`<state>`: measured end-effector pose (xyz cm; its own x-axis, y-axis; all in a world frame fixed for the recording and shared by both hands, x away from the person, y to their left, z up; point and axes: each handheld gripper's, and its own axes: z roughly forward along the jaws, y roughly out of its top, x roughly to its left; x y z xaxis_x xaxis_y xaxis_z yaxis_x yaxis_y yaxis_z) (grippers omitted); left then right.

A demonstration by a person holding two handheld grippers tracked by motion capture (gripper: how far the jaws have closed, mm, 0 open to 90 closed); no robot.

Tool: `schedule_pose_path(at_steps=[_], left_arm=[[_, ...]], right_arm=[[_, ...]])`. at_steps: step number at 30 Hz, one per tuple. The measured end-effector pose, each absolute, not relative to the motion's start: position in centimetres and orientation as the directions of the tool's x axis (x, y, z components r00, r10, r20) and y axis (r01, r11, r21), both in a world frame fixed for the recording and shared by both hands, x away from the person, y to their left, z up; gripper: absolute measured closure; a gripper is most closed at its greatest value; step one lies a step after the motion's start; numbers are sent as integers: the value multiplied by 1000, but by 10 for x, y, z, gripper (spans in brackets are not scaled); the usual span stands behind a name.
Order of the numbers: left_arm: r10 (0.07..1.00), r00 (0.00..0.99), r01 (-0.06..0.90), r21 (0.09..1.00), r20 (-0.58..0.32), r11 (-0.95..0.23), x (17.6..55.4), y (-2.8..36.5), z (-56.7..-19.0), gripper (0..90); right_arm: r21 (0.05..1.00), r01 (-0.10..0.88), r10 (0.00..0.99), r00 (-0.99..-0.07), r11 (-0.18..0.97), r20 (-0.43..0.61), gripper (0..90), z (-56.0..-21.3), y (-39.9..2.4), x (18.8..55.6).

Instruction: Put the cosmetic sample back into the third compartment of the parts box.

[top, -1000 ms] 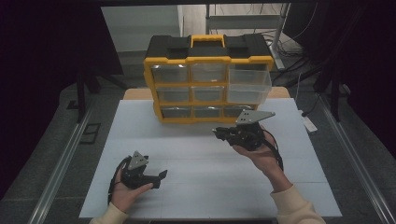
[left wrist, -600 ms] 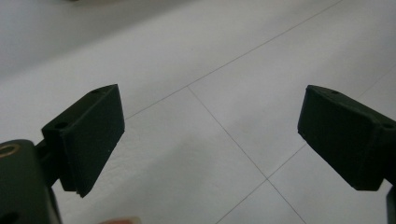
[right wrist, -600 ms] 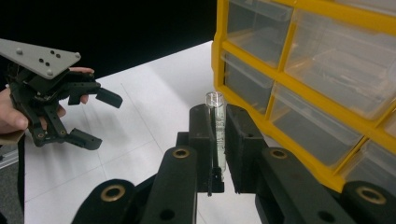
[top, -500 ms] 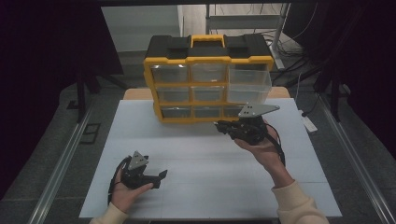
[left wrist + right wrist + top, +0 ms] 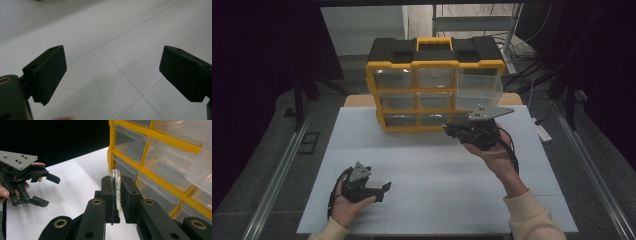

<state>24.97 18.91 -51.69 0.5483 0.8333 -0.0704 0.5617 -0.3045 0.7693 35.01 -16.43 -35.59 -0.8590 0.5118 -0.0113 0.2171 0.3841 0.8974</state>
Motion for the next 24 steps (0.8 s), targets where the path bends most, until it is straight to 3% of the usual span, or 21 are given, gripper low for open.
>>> schedule_pose_path(at_steps=[24], left_arm=[[835, 546, 561, 770, -69, -303, 250, 189, -517, 79]], right_arm=[[905, 196, 545, -837, 378, -47, 816, -335, -165, 360]])
